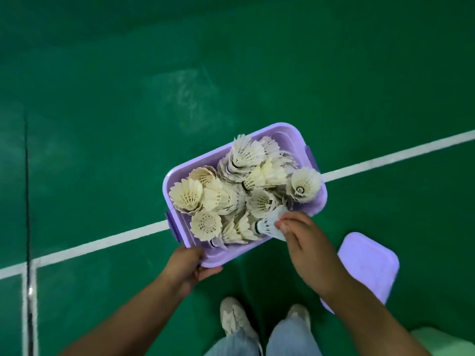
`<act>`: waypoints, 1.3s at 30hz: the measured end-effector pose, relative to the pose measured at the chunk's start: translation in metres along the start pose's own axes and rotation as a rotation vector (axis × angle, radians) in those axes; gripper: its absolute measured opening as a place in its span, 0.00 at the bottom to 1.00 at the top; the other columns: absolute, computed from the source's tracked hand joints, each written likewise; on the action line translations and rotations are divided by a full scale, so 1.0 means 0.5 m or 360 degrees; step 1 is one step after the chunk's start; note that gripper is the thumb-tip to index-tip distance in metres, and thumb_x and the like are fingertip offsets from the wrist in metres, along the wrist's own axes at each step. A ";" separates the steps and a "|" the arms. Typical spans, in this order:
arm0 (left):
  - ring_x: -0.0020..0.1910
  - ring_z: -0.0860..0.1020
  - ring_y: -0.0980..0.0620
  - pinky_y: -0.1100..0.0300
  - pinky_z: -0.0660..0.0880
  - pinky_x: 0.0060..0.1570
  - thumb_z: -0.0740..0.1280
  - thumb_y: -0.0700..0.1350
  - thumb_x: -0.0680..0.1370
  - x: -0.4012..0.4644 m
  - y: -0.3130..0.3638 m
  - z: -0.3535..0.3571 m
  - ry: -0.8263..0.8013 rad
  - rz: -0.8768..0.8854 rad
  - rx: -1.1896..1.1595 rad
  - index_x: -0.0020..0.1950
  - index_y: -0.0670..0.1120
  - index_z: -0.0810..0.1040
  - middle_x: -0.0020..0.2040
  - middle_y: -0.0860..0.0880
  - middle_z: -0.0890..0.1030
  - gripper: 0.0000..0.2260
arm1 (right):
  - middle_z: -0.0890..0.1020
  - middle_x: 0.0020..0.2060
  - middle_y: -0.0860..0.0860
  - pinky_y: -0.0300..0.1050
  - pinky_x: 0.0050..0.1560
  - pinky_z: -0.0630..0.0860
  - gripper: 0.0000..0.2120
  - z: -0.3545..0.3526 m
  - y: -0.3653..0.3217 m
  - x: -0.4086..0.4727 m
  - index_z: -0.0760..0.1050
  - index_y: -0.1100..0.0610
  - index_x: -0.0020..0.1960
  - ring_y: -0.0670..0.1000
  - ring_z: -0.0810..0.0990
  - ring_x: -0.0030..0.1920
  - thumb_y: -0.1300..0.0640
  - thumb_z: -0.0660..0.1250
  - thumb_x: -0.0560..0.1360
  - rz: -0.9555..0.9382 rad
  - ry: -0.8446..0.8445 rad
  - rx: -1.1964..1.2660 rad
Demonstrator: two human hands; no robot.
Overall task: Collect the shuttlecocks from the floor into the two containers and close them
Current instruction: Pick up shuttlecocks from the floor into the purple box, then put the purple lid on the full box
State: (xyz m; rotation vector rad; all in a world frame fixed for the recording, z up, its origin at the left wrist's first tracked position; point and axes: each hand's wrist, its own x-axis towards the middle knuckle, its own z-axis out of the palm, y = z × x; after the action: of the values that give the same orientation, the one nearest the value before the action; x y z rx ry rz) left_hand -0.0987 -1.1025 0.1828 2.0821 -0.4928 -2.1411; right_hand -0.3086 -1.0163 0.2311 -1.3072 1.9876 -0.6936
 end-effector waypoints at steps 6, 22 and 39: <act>0.36 0.79 0.43 0.56 0.81 0.26 0.57 0.27 0.75 -0.055 -0.077 0.137 -0.0147 -0.0056 0.0253 0.47 0.36 0.71 0.41 0.38 0.78 0.07 | 0.76 0.55 0.56 0.26 0.54 0.64 0.18 -0.032 0.072 -0.101 0.77 0.66 0.55 0.51 0.75 0.55 0.57 0.54 0.77 0.0141 -0.0101 0.0177; 0.27 0.83 0.43 0.54 0.79 0.21 0.54 0.29 0.78 -0.005 -0.407 0.325 -0.0110 -0.0219 0.0127 0.48 0.37 0.71 0.38 0.36 0.82 0.08 | 0.72 0.61 0.63 0.44 0.59 0.66 0.21 -0.057 0.619 -0.537 0.70 0.64 0.63 0.59 0.73 0.59 0.51 0.63 0.77 0.1770 0.0635 0.0326; 0.34 0.84 0.50 0.59 0.79 0.25 0.53 0.29 0.77 0.436 -0.518 0.294 0.0211 0.0201 0.0552 0.50 0.44 0.74 0.43 0.45 0.84 0.15 | 0.75 0.58 0.66 0.44 0.46 0.67 0.14 0.222 1.205 -0.470 0.70 0.68 0.60 0.62 0.76 0.54 0.64 0.60 0.76 0.2046 0.0586 0.0639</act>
State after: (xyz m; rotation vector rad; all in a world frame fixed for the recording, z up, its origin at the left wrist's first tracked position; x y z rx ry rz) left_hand -0.2181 -0.9028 -0.1038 2.2716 -1.0112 -1.9439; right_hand -0.5080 -0.5881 -0.2243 0.4407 2.2640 -0.6020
